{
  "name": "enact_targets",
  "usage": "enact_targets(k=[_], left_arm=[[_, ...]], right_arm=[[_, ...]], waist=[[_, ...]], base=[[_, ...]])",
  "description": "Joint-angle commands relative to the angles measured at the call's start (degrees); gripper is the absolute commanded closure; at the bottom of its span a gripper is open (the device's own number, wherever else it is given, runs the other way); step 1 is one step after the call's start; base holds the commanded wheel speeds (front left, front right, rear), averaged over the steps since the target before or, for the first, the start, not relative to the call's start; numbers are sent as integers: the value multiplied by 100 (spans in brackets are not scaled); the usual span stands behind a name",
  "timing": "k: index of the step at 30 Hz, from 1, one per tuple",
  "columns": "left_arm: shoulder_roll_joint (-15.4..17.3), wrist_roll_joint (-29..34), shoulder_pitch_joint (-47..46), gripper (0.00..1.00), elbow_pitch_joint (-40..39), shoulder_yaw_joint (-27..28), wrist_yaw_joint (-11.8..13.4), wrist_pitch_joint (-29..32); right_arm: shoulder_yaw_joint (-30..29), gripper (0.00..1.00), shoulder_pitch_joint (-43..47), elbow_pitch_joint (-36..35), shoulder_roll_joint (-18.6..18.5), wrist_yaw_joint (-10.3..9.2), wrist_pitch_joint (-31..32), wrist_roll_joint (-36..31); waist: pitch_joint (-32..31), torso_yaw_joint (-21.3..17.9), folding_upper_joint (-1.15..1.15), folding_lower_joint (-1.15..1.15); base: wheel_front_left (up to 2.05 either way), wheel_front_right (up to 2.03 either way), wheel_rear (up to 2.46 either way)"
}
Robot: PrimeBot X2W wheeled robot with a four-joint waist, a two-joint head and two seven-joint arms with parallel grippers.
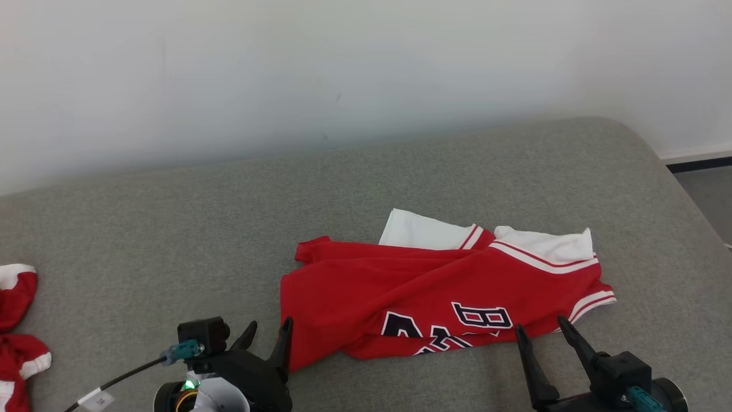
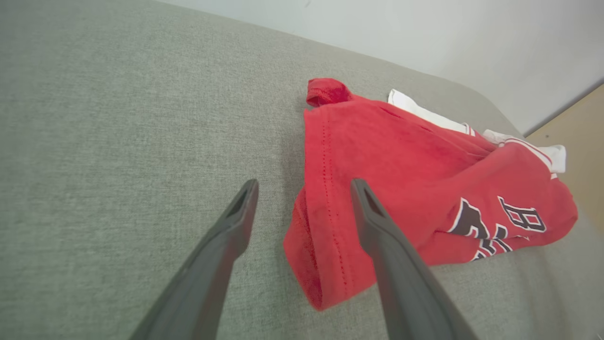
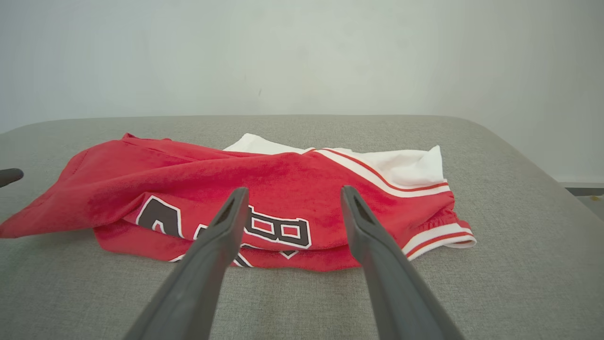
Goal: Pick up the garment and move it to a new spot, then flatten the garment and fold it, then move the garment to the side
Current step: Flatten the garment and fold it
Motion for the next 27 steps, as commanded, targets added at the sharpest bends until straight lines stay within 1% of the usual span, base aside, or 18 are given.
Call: enact_targets(k=[1, 5, 7, 12, 22, 23, 24, 25, 26, 27], left_arm=[[13, -115, -158, 0, 134, -58, 42, 64], [14, -202, -430, 0, 470, -140, 228, 162], [12, -284, -539, 0, 575, -140, 282, 166], [13, -442, -665, 0, 755, -188, 313, 109], [12, -718, -718, 0, 947, -366, 274, 68], [11, -756, -714, 18, 951, -402, 249, 71], [12, -772, -705, 42, 952, -435, 237, 61], [11, -790, -695, 67, 956, -464, 229, 30], [12, -794, -687, 97, 955, -498, 221, -6], [12, -794, -687, 97, 955, -498, 221, -6]], right_arm=[[39, 0, -103, 15, 7, 3, -30, 31], [131, 0, -159, 73, 42, 3, -75, 47], [146, 0, -211, 101, 56, 3, -90, 55], [115, 0, -200, 180, 74, 3, -138, 55], [169, 0, -250, 262, 54, 3, -138, 67], [177, 0, -249, 266, 47, 3, -134, 72], [192, 0, -244, 273, 41, 4, -129, 79], [201, 0, -238, 276, 33, 3, -123, 87], [207, 0, -230, 276, 27, 3, -120, 95], [207, 0, -230, 276, 27, 3, -120, 95]], waist=[[152, -233, 0, -1], [260, -421, 0, -1], [306, -485, 0, -1], [339, -536, 0, -1], [224, -513, 0, -1], [211, -509, 0, -1], [197, -507, 0, -1], [187, -506, 0, -1], [178, -503, 0, -1], [178, -503, 0, -1]], base=[[0, 0, 0], [0, 0, 0], [0, 0, 0], [0, 0, 0], [0, 0, 0], [0, 0, 0], [0, 0, 0], [0, 0, 0], [0, 0, 0], [0, 0, 0]])
